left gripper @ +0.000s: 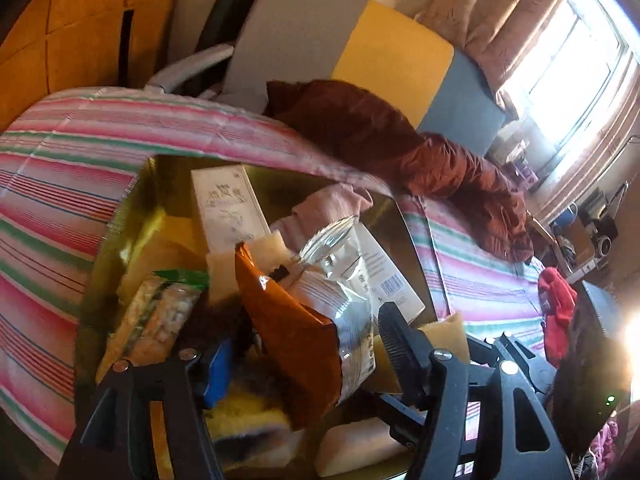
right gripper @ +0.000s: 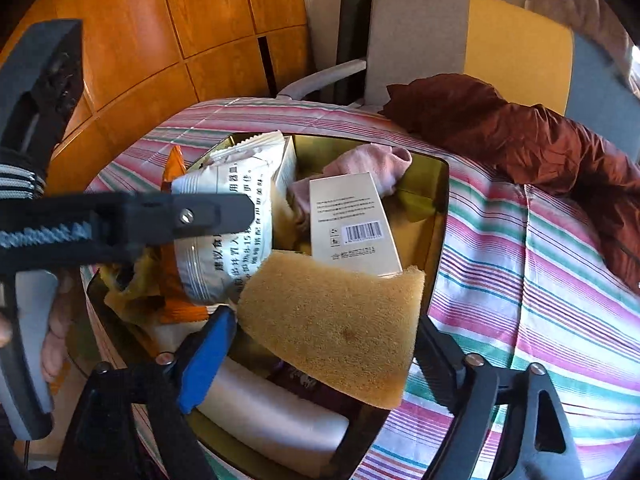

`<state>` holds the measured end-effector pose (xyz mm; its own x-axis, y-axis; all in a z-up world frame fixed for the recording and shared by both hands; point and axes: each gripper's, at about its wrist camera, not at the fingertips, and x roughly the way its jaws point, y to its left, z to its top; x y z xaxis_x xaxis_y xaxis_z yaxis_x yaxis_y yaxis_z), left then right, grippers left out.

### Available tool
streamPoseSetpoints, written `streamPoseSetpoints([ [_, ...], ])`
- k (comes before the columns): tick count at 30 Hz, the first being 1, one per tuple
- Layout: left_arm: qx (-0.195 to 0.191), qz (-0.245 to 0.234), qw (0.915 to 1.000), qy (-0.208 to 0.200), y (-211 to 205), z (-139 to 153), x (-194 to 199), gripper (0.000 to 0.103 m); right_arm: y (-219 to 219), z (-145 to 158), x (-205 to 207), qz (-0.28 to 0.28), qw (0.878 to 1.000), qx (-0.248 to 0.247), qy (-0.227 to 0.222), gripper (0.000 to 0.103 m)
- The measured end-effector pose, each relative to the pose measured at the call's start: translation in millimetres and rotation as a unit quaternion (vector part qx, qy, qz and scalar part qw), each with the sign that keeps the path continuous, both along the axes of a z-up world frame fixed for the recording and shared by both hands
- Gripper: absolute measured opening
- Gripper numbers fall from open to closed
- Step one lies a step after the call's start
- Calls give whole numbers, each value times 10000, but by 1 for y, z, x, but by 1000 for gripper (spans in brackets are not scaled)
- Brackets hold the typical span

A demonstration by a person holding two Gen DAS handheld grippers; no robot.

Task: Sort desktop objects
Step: 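Carry the snack packet and yellow sponge to the gold tray and release both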

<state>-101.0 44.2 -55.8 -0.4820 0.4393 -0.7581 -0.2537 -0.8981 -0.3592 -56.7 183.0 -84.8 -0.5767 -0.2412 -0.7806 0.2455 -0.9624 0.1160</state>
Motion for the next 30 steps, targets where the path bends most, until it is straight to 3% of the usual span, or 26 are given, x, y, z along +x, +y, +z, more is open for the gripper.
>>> streamPoseSetpoints([
  [8,-244,166,9975,649,-6,24,20,67,3,7,9,-177,9998,-37,123,92],
  [14,-382,189,9969,668,-1,19,26,66,12,22,23,-374,9984,-13,432,91],
  [18,-490,222,9956,767,2,21,32,67,11,29,32,-374,9977,-2,569,65],
  [30,-852,286,9919,899,5,19,40,67,4,0,11,-438,9988,-49,198,63],
])
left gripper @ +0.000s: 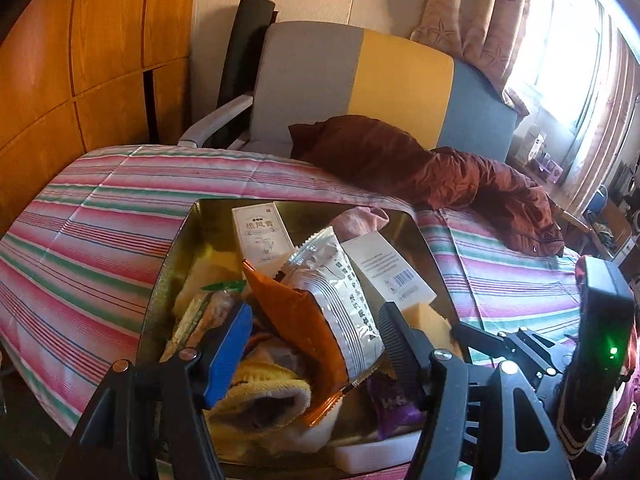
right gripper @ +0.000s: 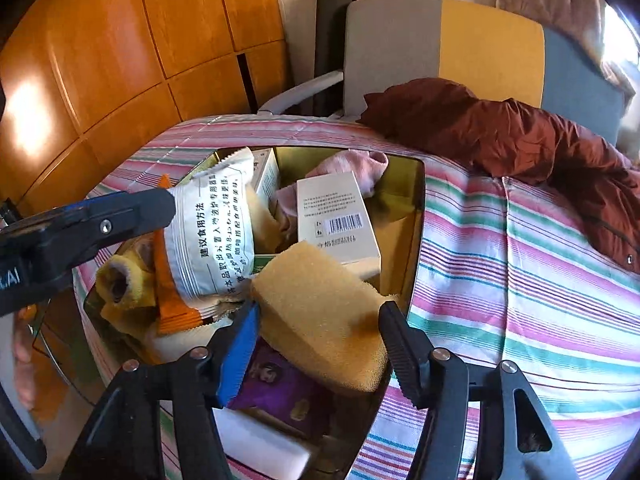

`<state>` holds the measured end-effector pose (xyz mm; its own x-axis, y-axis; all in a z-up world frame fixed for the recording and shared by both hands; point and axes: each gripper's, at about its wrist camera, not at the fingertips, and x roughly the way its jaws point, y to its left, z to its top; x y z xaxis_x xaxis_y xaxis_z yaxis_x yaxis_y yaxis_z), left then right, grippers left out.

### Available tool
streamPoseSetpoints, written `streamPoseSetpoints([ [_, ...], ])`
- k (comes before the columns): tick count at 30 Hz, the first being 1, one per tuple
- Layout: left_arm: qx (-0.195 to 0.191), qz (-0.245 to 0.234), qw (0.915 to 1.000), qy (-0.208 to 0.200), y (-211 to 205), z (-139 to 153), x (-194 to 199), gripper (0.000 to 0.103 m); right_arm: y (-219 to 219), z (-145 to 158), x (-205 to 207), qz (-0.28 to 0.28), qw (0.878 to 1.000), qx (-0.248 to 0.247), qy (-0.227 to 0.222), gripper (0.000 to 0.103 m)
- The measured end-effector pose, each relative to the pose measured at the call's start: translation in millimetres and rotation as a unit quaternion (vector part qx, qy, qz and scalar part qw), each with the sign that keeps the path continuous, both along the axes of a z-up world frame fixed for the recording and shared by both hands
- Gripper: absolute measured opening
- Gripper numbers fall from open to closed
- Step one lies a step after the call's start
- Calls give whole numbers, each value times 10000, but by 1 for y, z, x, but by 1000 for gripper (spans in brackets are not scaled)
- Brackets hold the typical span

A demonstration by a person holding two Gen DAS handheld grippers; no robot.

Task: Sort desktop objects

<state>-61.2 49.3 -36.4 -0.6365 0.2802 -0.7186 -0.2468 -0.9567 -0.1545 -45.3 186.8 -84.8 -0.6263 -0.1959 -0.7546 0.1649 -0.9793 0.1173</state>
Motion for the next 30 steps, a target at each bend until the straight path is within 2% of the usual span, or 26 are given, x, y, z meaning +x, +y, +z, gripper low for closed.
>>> streamPoseSetpoints([
  [8,-80,-9,9999,92,3,1,7,71,-7,-6,1,14,9999,135,-38,66],
  [13,-111,34,9998,178,3,5,12,79,-7,-2,5,0,9998,185,2,67],
  [19,-188,205,9993,255,-1,10,18,81,-14,6,13,-63,9992,352,166,73],
  [23,-185,346,9984,404,-6,18,26,81,-14,15,23,-278,9982,425,330,83],
  [27,-386,565,9953,689,-8,33,39,81,-16,25,36,-467,9965,480,503,91],
  [30,-299,593,9934,931,-10,46,52,80,-21,31,47,-527,9951,559,618,94],
])
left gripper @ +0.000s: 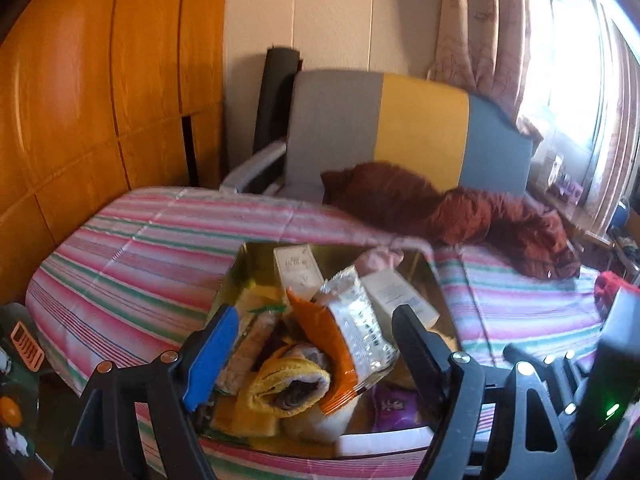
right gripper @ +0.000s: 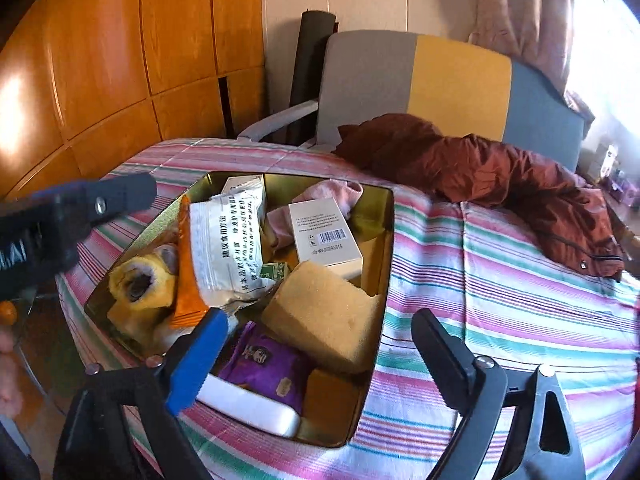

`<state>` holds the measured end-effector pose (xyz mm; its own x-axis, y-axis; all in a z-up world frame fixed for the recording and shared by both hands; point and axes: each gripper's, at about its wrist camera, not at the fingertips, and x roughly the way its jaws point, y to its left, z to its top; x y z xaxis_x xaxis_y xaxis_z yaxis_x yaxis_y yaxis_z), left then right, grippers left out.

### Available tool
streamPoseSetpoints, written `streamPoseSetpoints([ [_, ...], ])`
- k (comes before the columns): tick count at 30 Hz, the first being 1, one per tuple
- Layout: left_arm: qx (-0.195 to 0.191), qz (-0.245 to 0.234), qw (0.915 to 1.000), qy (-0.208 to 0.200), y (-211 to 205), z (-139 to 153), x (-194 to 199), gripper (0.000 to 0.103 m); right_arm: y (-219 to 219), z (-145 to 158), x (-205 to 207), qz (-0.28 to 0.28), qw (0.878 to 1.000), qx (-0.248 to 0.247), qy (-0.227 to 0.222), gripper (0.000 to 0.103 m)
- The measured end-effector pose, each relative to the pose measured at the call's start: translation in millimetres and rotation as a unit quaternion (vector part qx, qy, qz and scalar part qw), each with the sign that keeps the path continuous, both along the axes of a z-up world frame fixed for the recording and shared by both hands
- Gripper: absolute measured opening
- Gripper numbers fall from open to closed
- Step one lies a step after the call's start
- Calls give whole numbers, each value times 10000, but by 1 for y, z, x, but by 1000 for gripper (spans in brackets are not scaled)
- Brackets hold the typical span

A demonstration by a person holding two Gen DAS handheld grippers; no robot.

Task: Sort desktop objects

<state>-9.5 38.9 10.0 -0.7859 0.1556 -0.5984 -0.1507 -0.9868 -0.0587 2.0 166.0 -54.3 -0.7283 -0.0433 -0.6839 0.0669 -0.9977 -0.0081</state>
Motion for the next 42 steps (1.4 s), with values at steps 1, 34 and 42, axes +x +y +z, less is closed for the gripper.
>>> streamPoseSetpoints([
  [1,-12,7,10000,72,0,5,5,80,-2,1,3,-12,10000,29,17,94],
  [34,23,255,9996,-144,-9,-7,13,64,-15,-6,20,24,9998,206,27,98],
  [42,42,264,9994,-210,-12,-8,11,64,-16,-7,19,17,9998,213,30,99],
])
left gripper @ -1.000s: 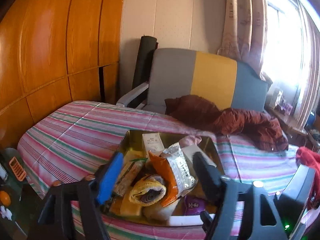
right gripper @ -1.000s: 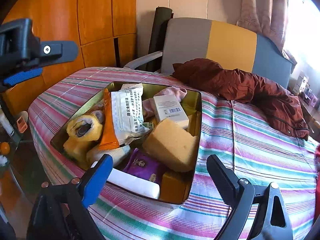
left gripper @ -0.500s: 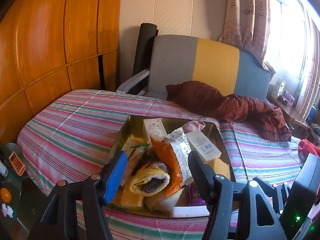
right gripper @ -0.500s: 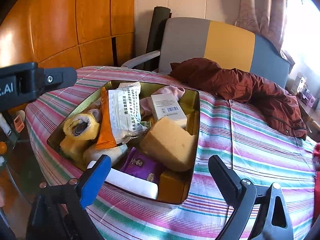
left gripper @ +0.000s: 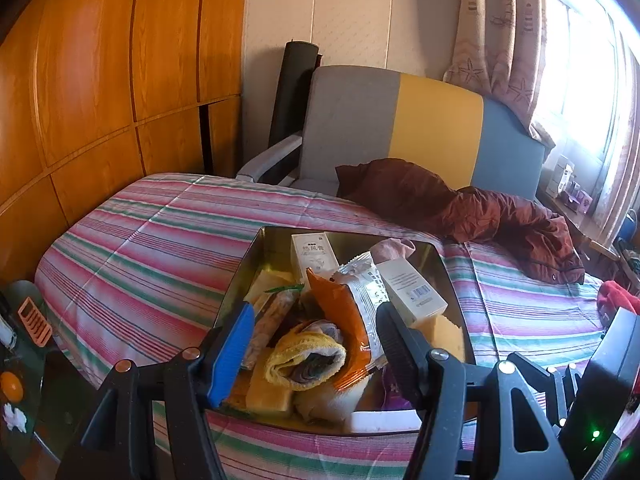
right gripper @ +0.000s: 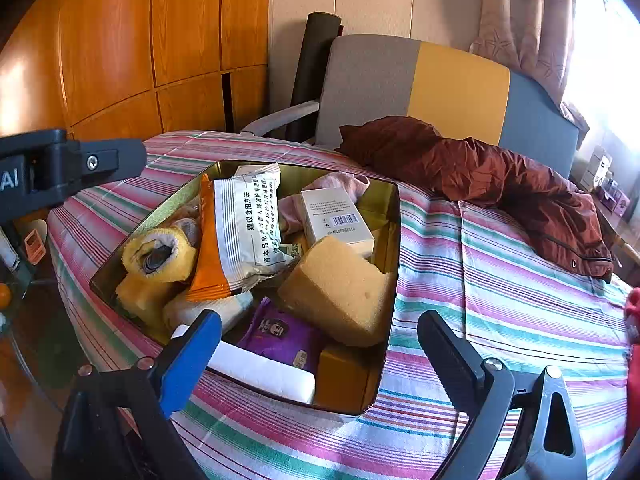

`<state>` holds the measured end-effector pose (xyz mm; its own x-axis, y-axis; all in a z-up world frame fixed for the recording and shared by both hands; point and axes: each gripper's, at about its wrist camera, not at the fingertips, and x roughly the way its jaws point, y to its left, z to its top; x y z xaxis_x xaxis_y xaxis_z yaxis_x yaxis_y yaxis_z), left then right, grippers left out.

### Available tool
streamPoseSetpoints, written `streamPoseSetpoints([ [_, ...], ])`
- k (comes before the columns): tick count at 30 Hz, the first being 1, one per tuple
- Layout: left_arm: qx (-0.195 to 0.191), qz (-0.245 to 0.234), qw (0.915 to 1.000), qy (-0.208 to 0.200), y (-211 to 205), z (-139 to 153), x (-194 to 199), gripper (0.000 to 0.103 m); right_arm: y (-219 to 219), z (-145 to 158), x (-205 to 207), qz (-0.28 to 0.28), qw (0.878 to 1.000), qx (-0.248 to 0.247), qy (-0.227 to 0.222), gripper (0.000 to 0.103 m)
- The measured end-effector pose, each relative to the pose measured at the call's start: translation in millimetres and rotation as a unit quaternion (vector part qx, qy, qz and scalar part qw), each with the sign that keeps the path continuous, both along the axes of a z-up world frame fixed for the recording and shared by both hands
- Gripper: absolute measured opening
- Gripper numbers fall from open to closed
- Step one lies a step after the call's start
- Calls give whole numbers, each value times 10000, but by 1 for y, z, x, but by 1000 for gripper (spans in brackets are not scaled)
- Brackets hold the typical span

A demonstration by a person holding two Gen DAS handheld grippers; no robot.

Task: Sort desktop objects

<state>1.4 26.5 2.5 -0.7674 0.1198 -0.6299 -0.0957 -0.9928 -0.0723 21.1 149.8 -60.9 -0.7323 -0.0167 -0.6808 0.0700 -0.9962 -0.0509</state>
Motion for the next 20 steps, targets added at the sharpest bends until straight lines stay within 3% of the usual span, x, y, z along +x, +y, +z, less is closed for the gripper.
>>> streamPoseSetpoints([
  [13,-109,4,9999,-24,1,-3,0,64,4,0,0,-43,10000,-31,45,100],
  [15,-129,-17,9999,3,1,-3,0,55,4,0,0,-45,10000,-35,55,100],
  [20,-149,-55,9999,38,1,-4,0,54,6,1,0,-81,9999,-51,87,100],
])
